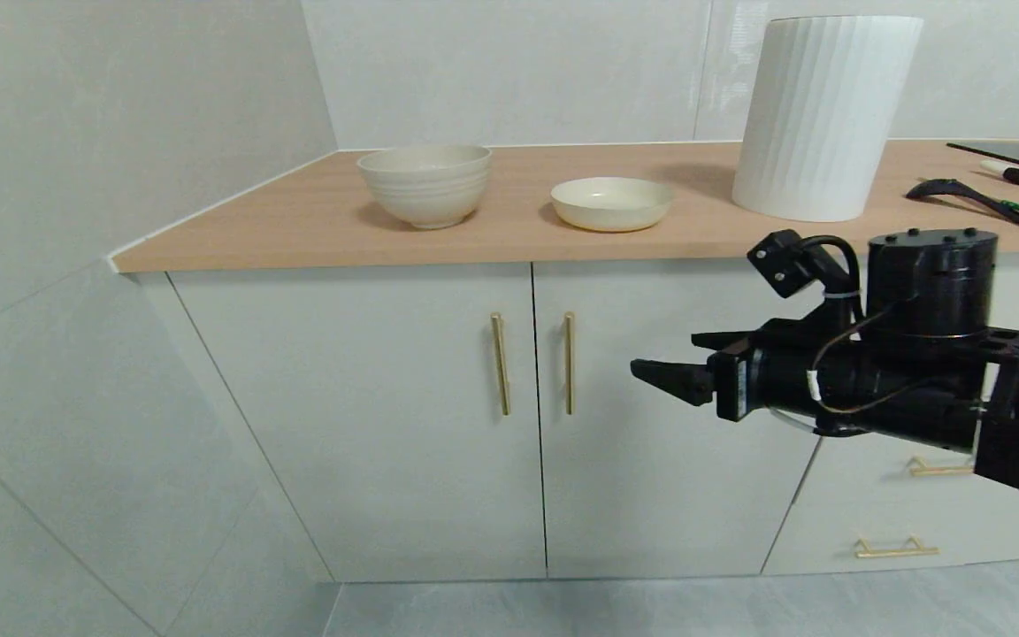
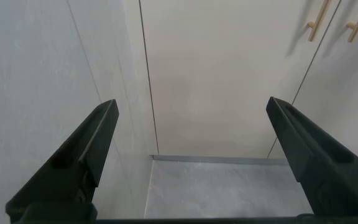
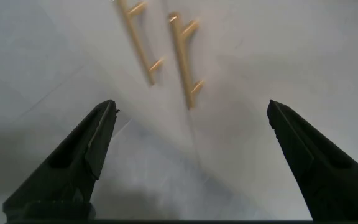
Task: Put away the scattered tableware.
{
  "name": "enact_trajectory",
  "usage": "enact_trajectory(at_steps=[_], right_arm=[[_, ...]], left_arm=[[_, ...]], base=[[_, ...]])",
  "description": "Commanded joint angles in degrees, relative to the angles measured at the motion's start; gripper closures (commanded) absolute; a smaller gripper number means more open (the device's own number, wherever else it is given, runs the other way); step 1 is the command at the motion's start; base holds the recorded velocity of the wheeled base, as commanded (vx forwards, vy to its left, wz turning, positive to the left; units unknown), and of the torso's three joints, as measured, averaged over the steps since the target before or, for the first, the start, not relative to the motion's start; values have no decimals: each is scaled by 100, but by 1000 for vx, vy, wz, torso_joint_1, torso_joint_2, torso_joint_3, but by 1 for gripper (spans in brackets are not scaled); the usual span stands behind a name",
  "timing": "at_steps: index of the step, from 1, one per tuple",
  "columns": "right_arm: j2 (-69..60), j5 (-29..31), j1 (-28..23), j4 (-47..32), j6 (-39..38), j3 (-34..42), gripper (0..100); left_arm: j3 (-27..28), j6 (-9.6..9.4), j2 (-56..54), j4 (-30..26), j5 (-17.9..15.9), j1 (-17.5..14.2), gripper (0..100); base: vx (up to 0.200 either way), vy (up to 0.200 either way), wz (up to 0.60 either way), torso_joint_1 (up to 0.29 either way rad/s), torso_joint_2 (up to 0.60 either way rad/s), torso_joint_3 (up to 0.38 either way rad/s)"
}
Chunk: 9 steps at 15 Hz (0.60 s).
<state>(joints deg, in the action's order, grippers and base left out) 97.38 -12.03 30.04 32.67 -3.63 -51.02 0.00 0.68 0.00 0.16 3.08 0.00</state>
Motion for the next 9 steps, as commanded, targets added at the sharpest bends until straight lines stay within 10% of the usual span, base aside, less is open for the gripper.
enact_trajectory(at_steps=[1, 9], right_arm=[[721, 236, 46, 196, -15, -330, 0], [1767, 412, 81, 1171, -472, -928, 0]], left_arm=[[0, 2, 0, 2, -1, 0, 0], [0, 2, 0, 2, -1, 0, 0]], base=[[0, 0, 0, 0, 0, 0], [0, 0, 0, 0, 0, 0]])
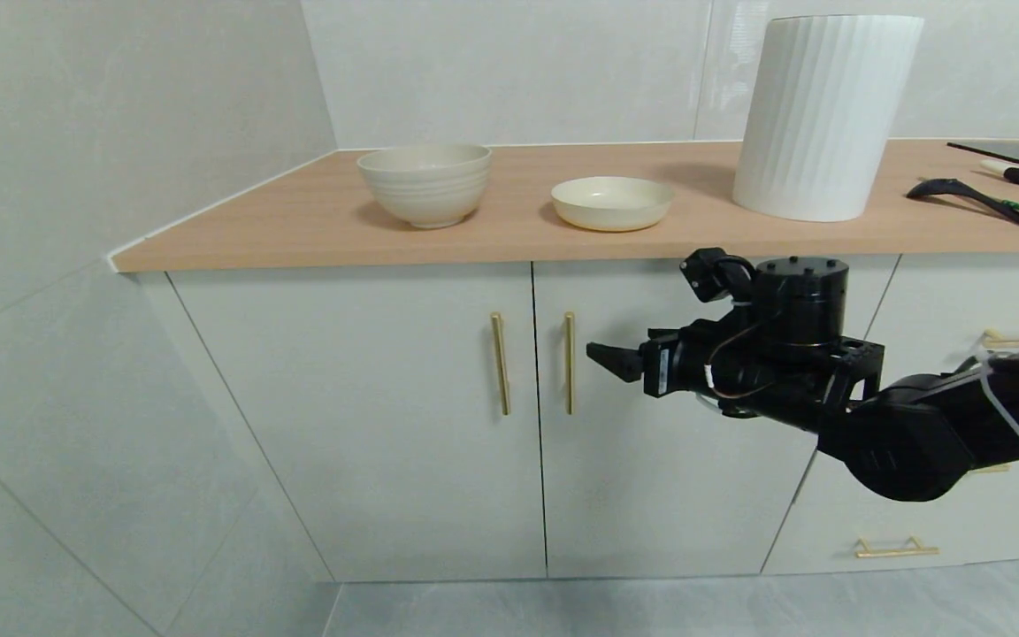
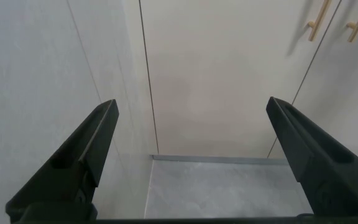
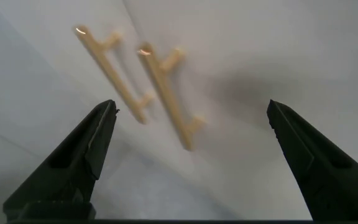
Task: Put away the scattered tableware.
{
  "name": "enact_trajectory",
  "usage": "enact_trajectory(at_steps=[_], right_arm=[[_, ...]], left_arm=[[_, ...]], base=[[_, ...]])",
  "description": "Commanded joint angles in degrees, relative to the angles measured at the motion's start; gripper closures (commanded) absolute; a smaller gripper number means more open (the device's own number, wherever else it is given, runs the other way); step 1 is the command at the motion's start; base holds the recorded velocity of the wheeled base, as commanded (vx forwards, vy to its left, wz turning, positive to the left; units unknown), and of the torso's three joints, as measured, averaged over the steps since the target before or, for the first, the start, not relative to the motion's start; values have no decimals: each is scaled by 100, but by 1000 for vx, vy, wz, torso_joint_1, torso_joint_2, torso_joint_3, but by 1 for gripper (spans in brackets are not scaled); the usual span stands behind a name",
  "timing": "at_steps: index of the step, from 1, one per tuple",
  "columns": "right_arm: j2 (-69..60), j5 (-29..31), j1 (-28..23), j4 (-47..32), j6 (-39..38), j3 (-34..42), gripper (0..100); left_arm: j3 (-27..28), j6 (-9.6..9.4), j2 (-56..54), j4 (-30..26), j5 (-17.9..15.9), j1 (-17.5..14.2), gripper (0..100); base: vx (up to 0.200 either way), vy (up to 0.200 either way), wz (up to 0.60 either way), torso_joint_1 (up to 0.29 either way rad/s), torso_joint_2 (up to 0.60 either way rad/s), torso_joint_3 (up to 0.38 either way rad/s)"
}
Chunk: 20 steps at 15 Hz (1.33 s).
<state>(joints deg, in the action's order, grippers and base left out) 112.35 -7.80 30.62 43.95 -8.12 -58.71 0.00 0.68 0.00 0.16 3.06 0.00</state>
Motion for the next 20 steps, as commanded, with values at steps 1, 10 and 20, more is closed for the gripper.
enact_trajectory(at_steps=[1, 10, 20], right_arm=[[296, -11, 163, 132, -216, -220, 0], [727, -28, 418, 220, -963, -844, 0], [1008, -143, 462, 220, -1034, -1037, 0]], left_arm=[[0, 2, 0, 2, 2, 0, 0], [0, 2, 0, 2, 2, 0, 0], [0, 2, 0, 2, 2, 0, 0]], base=[[0, 0, 0, 0, 0, 0], [0, 0, 0, 0, 0, 0], [0, 0, 0, 0, 0, 0]])
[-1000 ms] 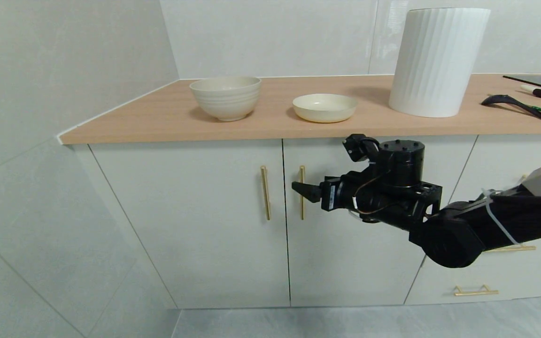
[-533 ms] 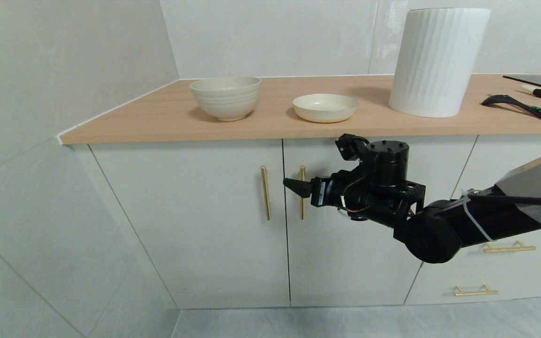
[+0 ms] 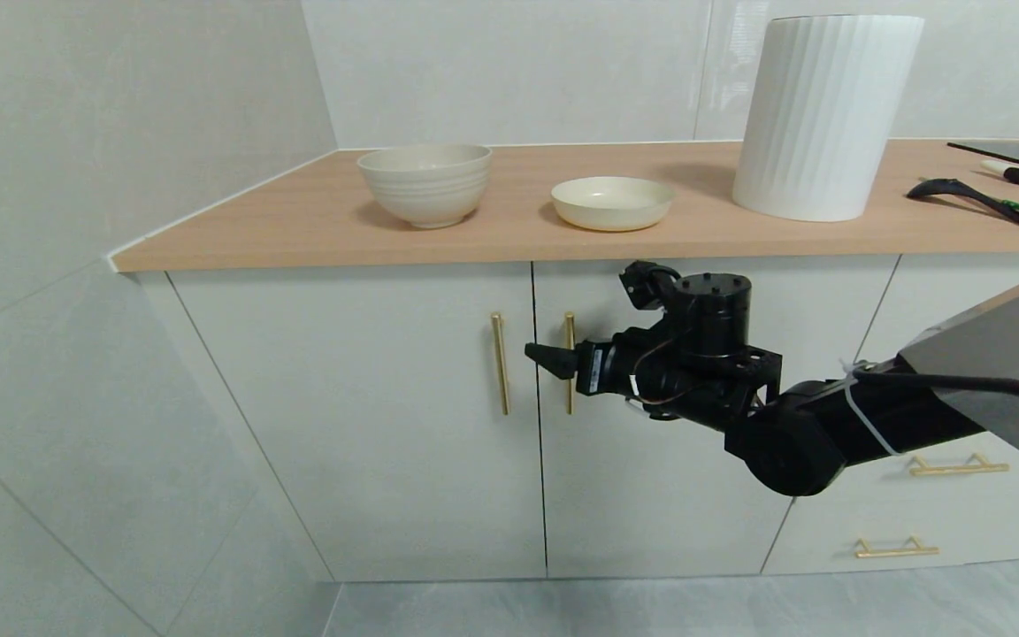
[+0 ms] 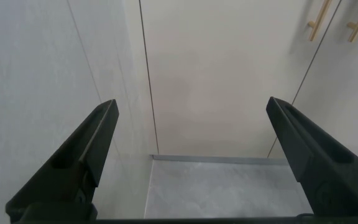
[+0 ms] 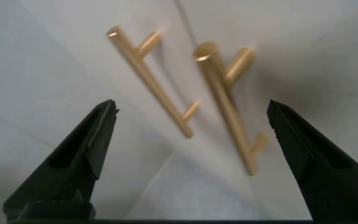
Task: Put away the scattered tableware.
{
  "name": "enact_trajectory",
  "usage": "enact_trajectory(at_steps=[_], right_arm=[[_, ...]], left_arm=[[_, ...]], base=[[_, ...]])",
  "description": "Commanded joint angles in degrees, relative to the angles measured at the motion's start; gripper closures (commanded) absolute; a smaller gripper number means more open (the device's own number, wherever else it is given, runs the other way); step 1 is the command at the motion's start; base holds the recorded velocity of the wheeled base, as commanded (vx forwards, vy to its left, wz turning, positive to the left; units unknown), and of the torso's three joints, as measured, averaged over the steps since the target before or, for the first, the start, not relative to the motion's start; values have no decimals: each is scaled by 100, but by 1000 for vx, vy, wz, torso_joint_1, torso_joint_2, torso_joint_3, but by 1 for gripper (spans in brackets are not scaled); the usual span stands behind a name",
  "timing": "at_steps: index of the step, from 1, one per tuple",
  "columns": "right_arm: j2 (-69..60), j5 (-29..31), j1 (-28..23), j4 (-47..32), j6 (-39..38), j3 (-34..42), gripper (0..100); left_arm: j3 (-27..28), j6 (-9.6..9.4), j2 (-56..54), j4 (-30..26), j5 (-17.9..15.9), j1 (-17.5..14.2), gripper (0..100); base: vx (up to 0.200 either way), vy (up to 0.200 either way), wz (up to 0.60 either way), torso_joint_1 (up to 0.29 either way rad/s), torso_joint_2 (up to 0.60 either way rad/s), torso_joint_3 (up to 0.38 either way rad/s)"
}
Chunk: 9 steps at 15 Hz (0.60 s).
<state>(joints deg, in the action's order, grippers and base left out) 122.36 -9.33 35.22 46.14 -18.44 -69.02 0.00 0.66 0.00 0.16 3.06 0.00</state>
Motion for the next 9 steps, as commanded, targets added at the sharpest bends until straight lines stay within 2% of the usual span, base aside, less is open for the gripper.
enact_trajectory(at_steps=[1, 4, 9], right_arm=[[-10, -113, 3, 0, -80, 12, 0], [-19, -421, 3, -9, -309, 3, 0], [-19, -562, 3, 0, -318, -15, 0]], left_arm=[[0, 4, 0, 2, 2, 0, 0], [0, 4, 0, 2, 2, 0, 0], [0, 4, 0, 2, 2, 0, 0]], base=[[0, 0, 0, 0, 0, 0], [0, 0, 0, 0, 0, 0], [0, 0, 0, 0, 0, 0]])
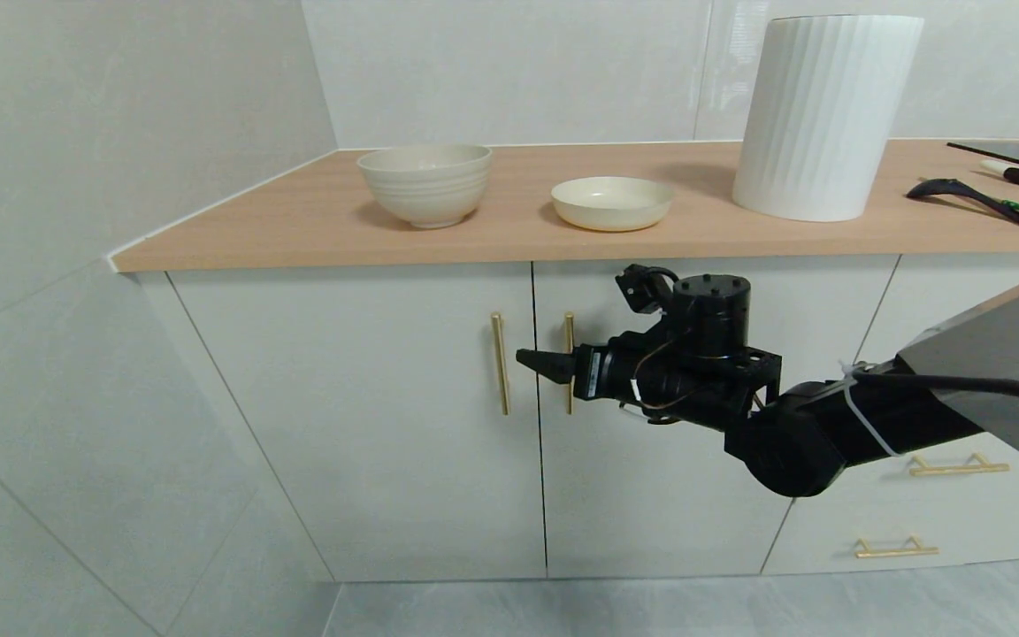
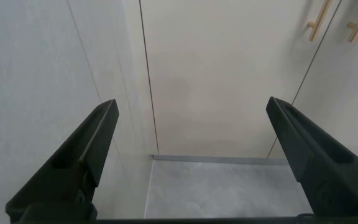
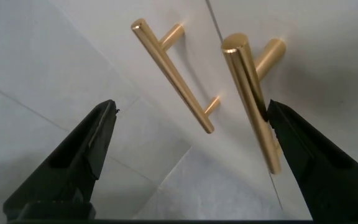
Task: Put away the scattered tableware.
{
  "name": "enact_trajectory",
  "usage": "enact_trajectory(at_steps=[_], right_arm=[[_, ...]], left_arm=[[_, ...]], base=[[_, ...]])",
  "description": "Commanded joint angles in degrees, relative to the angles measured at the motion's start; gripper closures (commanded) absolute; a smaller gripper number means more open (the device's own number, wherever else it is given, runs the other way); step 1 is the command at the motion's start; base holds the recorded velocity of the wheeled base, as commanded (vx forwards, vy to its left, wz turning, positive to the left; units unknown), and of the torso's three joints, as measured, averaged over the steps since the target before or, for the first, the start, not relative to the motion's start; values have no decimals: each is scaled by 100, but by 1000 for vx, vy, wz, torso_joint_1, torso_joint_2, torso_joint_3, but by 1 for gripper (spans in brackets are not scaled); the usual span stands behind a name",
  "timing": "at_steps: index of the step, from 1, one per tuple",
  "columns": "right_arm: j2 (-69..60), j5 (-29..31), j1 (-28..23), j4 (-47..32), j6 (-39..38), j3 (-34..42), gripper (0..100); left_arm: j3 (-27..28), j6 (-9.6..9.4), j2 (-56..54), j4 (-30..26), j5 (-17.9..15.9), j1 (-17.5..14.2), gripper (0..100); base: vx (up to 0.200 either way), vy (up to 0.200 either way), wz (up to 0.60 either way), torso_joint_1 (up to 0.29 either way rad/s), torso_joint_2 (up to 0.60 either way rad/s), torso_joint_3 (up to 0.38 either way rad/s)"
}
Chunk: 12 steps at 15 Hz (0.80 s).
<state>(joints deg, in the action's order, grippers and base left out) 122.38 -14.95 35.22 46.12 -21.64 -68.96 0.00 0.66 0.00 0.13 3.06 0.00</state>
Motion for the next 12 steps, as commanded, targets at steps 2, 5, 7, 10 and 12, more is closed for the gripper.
enact_trajectory(at_steps=[2, 5, 7, 10, 12], right_arm=[[58, -105, 3, 3, 19, -91, 0], [110, -123, 11, 11, 19, -188, 0], [84, -149, 126, 11, 19, -179, 0], [5, -378, 161, 11, 19, -56, 0], [-118, -764, 161, 3, 2, 93, 0]], left_arm=[[0, 4, 0, 4, 2, 0, 0], [0, 4, 0, 4, 10, 0, 0], [0, 4, 0, 4, 10, 0, 0], [0, 4, 0, 4, 2, 0, 0], [0, 4, 0, 4, 2, 0, 0]], base=[[0, 0, 0, 0, 0, 0], [0, 0, 0, 0, 0, 0], [0, 0, 0, 0, 0, 0], [0, 0, 0, 0, 0, 0], [0, 0, 0, 0, 0, 0]])
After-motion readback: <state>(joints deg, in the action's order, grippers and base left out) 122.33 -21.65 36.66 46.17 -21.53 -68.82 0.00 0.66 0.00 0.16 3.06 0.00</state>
